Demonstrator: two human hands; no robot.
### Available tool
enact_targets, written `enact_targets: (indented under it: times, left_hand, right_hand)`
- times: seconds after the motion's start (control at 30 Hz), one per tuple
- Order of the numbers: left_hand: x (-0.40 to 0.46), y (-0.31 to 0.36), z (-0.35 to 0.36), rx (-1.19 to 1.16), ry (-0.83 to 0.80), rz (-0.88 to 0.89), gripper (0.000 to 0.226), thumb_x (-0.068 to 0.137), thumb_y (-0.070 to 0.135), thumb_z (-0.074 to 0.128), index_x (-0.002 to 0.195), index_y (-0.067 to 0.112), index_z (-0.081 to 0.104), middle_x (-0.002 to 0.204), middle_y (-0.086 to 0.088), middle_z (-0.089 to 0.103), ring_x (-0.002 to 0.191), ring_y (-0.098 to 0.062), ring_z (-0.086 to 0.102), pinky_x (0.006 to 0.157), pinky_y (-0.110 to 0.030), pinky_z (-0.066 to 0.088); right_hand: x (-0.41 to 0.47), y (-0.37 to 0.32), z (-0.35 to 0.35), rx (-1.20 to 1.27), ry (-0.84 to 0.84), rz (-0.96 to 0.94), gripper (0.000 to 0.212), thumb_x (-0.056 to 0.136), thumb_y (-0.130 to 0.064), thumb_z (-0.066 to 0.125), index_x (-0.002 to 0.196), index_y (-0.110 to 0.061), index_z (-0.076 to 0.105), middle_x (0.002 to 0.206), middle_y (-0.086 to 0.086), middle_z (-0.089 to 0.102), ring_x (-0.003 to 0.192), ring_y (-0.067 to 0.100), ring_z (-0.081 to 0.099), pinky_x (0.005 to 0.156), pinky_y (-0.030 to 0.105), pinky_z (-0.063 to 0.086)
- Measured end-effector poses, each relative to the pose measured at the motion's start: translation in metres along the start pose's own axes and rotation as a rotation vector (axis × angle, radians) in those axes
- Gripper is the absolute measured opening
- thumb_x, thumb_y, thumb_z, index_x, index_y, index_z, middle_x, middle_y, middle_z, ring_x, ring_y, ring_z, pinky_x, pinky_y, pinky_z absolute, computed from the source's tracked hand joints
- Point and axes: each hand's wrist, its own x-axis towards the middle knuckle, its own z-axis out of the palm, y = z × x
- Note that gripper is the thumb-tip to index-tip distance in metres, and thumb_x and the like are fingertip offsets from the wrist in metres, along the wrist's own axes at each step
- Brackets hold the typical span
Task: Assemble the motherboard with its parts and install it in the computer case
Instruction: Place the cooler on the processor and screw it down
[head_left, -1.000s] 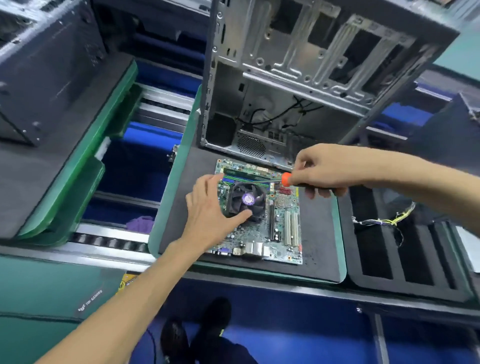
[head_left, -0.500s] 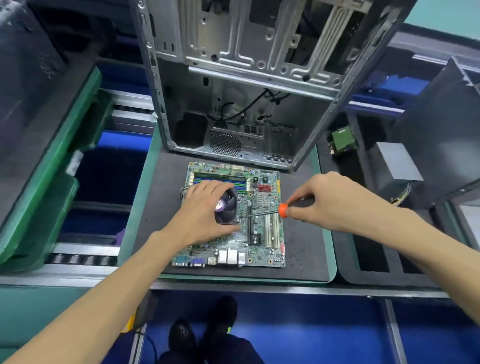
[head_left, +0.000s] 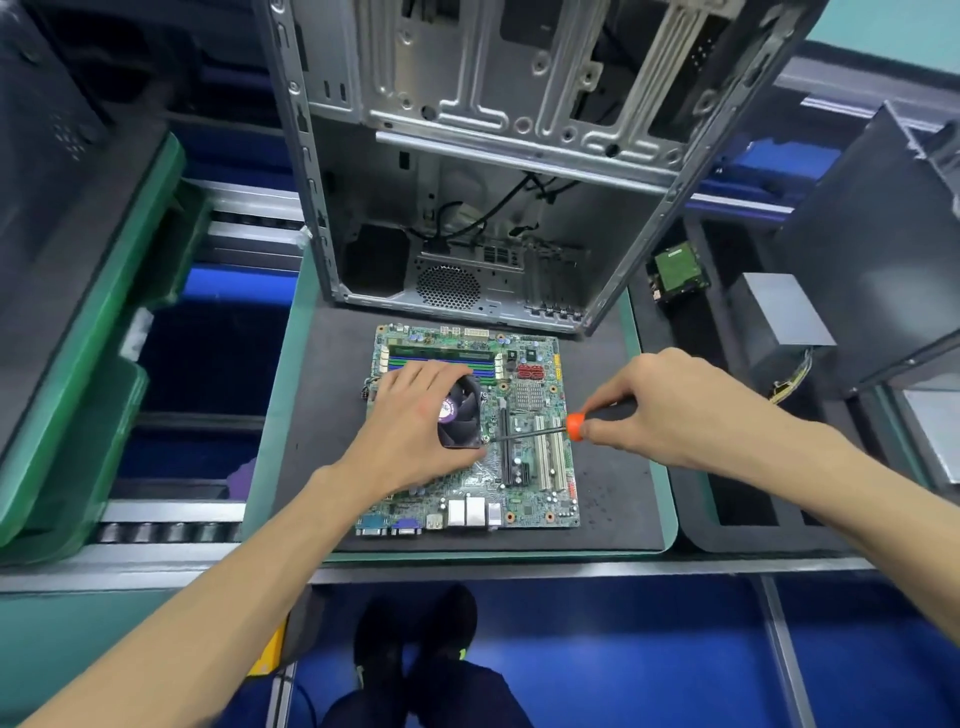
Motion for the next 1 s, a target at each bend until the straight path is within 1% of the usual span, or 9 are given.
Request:
enact_targets:
  times: [0.13, 0.33, 0.43, 0.57, 0.67, 0.73, 0.8, 0.9, 1.0]
  left_hand:
    - [0.001, 0.000, 0.002, -0.009, 0.007, 0.000, 0.082, 0.067, 0.067, 0.072, 0.134, 0.028, 0.047, 0.129, 0.012, 0.053, 0.120, -0.012, 0.041, 0.098, -0.025, 0.021]
    - [0.000, 0.000, 0.001, -0.003, 0.009, 0.002, 0.081, 0.066, 0.066, 0.074, 0.132, 0.027, 0.047, 0.128, 0.011, 0.053, 0.120, -0.012, 0.041, 0.098, -0.028, 0.024]
    - [0.000, 0.000, 0.001, -0.003, 0.014, 0.008, 0.081, 0.067, 0.066, 0.075, 0.132, 0.026, 0.048, 0.128, 0.011, 0.054, 0.119, -0.013, 0.042, 0.098, -0.030, 0.026]
    - [0.000, 0.000, 0.001, -0.011, 0.017, 0.012, 0.081, 0.067, 0.066, 0.074, 0.133, 0.027, 0.048, 0.128, 0.011, 0.054, 0.119, -0.012, 0.041, 0.097, -0.028, 0.024]
    - [0.000, 0.000, 0.001, -0.011, 0.027, 0.015, 0.081, 0.066, 0.065, 0.075, 0.132, 0.026, 0.048, 0.127, 0.011, 0.054, 0.118, -0.012, 0.041, 0.096, -0.028, 0.024]
    - [0.000, 0.000, 0.001, -0.009, 0.027, 0.016, 0.082, 0.066, 0.064, 0.076, 0.133, 0.025, 0.049, 0.128, 0.010, 0.054, 0.118, -0.013, 0.042, 0.097, -0.029, 0.025]
    - [0.001, 0.000, 0.001, -0.009, 0.026, 0.017, 0.082, 0.066, 0.063, 0.078, 0.133, 0.026, 0.048, 0.128, 0.010, 0.054, 0.118, -0.013, 0.042, 0.098, -0.030, 0.026]
    - [0.001, -0.001, 0.001, 0.002, 0.019, 0.017, 0.083, 0.066, 0.065, 0.076, 0.133, 0.026, 0.048, 0.128, 0.010, 0.054, 0.119, -0.014, 0.042, 0.099, -0.032, 0.028]
    - [0.001, -0.001, 0.001, 0.010, 0.021, 0.026, 0.083, 0.066, 0.068, 0.072, 0.133, 0.026, 0.048, 0.127, 0.010, 0.053, 0.118, -0.014, 0.042, 0.098, -0.033, 0.030]
  right_hand:
    - [-0.003, 0.004, -0.002, 0.041, 0.005, 0.026, 0.032, 0.083, -0.068, 0.065, 0.101, -0.045, 0.079, 0.065, -0.014, 0.069, 0.045, 0.003, 0.049, 0.053, 0.023, 0.043]
    - [-0.001, -0.001, 0.000, 0.030, 0.001, 0.037, 0.032, 0.084, -0.067, 0.066, 0.102, -0.044, 0.079, 0.068, -0.009, 0.071, 0.046, 0.006, 0.049, 0.053, 0.024, 0.043]
    - [0.000, -0.002, 0.001, 0.020, 0.009, 0.033, 0.034, 0.084, -0.068, 0.065, 0.102, -0.044, 0.079, 0.065, -0.008, 0.070, 0.044, 0.007, 0.047, 0.053, 0.025, 0.043]
    - [0.001, -0.003, -0.001, 0.006, 0.022, 0.026, 0.034, 0.082, -0.070, 0.066, 0.100, -0.045, 0.079, 0.045, -0.014, 0.056, 0.037, 0.006, 0.042, 0.045, 0.022, 0.035]
    - [0.002, -0.006, -0.004, -0.038, 0.020, -0.006, 0.031, 0.084, -0.069, 0.064, 0.100, -0.046, 0.078, 0.042, -0.029, 0.050, 0.041, 0.003, 0.049, 0.046, 0.022, 0.035]
    - [0.003, -0.011, -0.006, -0.098, 0.036, -0.057, 0.029, 0.086, -0.067, 0.063, 0.102, -0.047, 0.077, 0.042, -0.023, 0.050, 0.051, 0.005, 0.051, 0.050, 0.023, 0.037]
    - [0.003, -0.018, -0.009, -0.221, 0.051, -0.128, 0.027, 0.090, -0.062, 0.060, 0.104, -0.046, 0.077, 0.056, -0.021, 0.051, 0.063, 0.011, 0.055, 0.057, 0.027, 0.039]
    - [0.005, -0.033, -0.015, -0.475, 0.102, -0.263, 0.029, 0.095, -0.050, 0.052, 0.099, -0.032, 0.075, 0.073, -0.008, 0.062, 0.070, 0.026, 0.058, 0.061, 0.029, 0.038]
    - [0.008, -0.050, -0.020, -0.684, 0.130, -0.429, 0.026, 0.097, -0.039, 0.049, 0.081, -0.020, 0.053, 0.062, -0.003, 0.034, 0.063, 0.031, 0.046, 0.058, 0.030, 0.035]
